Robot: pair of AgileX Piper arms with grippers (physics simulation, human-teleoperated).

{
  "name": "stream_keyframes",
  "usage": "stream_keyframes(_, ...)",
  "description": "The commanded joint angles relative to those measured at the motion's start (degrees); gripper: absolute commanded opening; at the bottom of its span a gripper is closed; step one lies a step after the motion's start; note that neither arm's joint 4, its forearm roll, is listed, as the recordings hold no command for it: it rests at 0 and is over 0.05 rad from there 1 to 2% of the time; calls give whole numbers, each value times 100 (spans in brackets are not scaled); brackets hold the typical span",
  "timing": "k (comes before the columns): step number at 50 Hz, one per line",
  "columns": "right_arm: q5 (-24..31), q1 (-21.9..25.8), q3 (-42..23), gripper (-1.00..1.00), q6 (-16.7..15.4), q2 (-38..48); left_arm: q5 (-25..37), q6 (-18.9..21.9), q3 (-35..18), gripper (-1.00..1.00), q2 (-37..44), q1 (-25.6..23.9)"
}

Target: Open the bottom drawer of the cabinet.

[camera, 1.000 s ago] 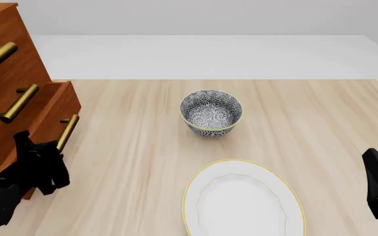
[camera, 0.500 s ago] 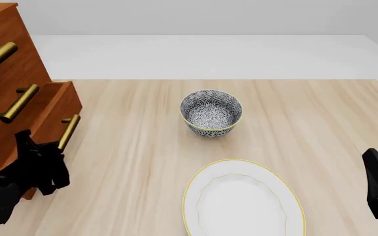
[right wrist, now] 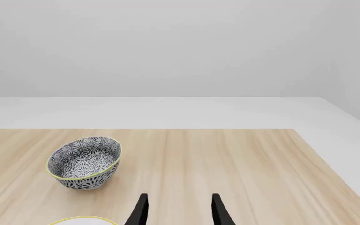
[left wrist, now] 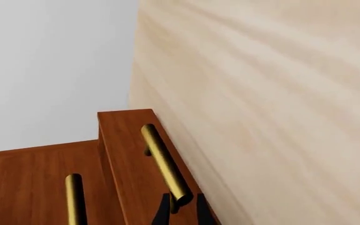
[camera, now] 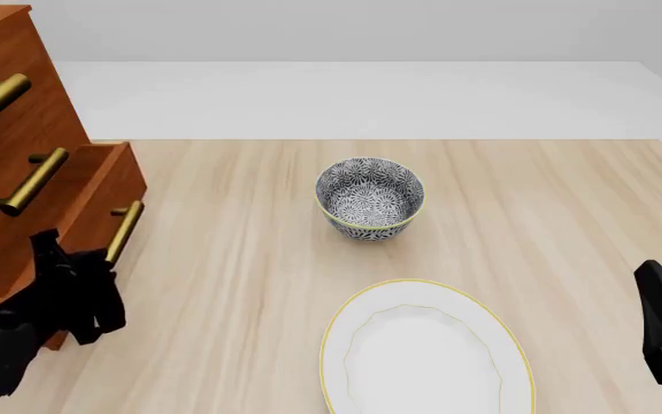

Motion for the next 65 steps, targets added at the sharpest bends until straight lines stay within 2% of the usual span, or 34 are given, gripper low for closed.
stream_keyframes(1, 0, -2, 0, 100, 0, 1, -259, 58, 10, -100, -115, -156)
stream_keyframes(41, 0, -1, 0, 100, 1, -1, -70, 12, -22, -100, -269, -275)
stream_keyframes(45, 0, 1, 0, 100, 1, -1, 341, -168, -53, -100, -551, -442)
stream_keyframes(46, 0, 0, 0, 100, -1, 0, 401, -158, -40, 100, -583, -405)
stream_keyframes(49, 0, 0, 0, 100, 0, 0, 625, -194, -24, 100, -851, -398)
stream_keyframes(56, 0, 0, 0, 100, 0, 0, 1633, -320, 63, 100, -1965, -533)
stream_keyframes(65, 0, 1, 0, 100, 1, 1, 3656, -313, 75, 100, -4148, -640)
